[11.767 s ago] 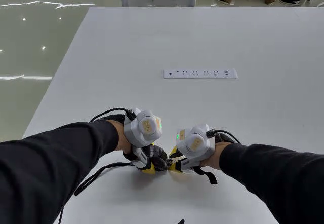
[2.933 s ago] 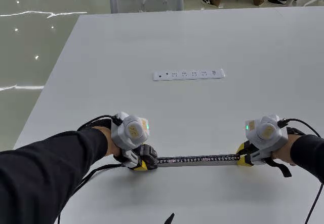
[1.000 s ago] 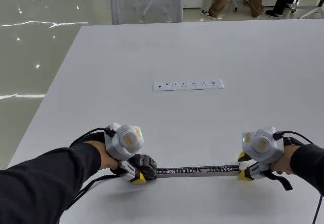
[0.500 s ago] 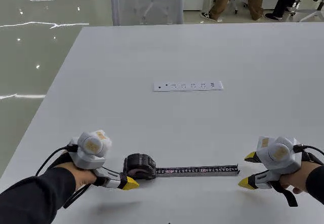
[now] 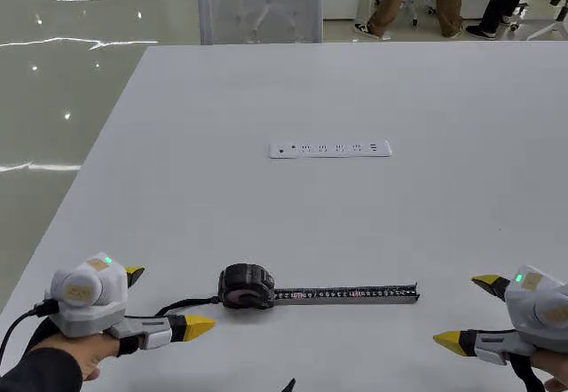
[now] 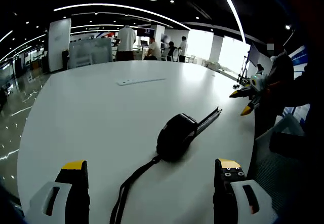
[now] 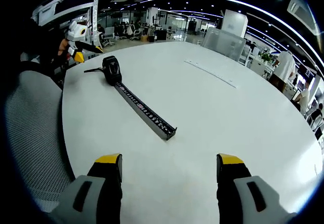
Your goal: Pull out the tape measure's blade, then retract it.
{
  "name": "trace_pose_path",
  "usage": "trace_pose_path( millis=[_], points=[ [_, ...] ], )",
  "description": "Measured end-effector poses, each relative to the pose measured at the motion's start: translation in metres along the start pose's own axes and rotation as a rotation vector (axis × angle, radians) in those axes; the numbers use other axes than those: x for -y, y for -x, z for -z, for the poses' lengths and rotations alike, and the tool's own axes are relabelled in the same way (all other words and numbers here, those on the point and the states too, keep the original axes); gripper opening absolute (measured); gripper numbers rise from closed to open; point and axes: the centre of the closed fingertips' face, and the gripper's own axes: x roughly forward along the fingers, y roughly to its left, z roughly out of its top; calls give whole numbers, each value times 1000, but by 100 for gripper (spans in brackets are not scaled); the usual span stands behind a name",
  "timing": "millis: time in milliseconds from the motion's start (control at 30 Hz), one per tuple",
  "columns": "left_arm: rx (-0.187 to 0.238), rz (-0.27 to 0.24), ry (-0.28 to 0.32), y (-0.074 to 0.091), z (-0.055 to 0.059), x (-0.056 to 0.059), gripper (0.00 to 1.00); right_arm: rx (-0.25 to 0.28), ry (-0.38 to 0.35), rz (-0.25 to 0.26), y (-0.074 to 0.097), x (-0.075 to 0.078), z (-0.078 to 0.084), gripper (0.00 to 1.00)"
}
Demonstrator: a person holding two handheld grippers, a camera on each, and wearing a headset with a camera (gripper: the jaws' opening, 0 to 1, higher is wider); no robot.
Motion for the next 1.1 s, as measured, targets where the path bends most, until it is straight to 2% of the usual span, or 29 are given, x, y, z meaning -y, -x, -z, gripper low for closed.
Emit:
trace_pose_path(
  millis=[100,133,200,267,333,367,533,600,633,667,767,867,967,1100],
  points=[
    [14,-3,40,13,6,6,100,10,-18,16,11,1,3,73],
    [-7,-2,69,17,13,8,100,5,-28,22,15,2,6,73],
    [-4,-32,48,25,17,7,100,12,-55,46,22,3,8,74],
    [3,-34,38,31,18,10,100,25,-88,56,29,2,9,75],
    [-6,-34,20,39,21,14,100,24,-88,59,35,-2,14,75],
    [-1,-36,-12,44,19,16,100,26,-97,64,39,-4,17,76],
    [7,-43,-15,59,21,19,100,29,-133,69,54,-13,28,81],
    [1,-45,-11,60,26,15,100,26,-146,75,57,-17,30,87],
    [-10,-60,-11,61,29,9,100,29,-150,79,60,-20,31,90],
    [-9,-60,-10,63,29,9,100,29,-151,80,60,-21,32,92],
    [1,-63,4,67,27,11,100,19,-157,87,63,-22,38,100],
    [26,-50,16,67,24,11,100,8,-164,90,66,-22,45,100],
    [56,-43,8,67,18,11,100,13,-171,86,67,-23,43,100],
    [65,-36,-14,68,14,15,100,29,-184,85,70,-25,37,100]
  ],
)
